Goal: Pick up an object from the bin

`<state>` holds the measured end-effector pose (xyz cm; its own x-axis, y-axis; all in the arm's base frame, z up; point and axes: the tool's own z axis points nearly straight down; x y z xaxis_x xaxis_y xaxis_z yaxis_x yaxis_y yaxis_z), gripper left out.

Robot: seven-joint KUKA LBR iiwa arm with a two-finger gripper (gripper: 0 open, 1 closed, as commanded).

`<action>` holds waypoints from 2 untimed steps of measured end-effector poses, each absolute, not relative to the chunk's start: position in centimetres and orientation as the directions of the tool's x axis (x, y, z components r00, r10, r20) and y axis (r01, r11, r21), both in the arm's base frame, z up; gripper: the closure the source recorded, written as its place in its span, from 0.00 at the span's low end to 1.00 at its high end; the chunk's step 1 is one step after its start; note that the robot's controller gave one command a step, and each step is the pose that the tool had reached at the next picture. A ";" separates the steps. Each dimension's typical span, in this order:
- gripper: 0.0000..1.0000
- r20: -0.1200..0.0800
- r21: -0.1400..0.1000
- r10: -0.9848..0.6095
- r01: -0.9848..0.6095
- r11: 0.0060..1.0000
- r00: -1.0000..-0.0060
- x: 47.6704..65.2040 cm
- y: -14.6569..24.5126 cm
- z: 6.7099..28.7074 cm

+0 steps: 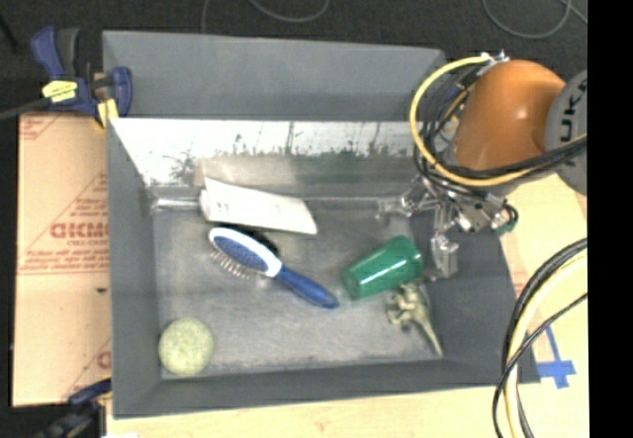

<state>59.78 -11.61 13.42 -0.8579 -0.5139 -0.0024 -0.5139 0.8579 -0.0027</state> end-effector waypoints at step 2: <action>1.00 -0.004 -0.005 -0.707 -0.707 0.708 -0.707 58.9 -10.0 7.7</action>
Offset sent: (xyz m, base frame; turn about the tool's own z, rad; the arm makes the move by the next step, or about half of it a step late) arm -0.0128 0.0167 -0.0642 -0.2484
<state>58.88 -9.98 7.67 -0.7075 -0.7067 -0.0042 -0.7067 0.7075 -0.0045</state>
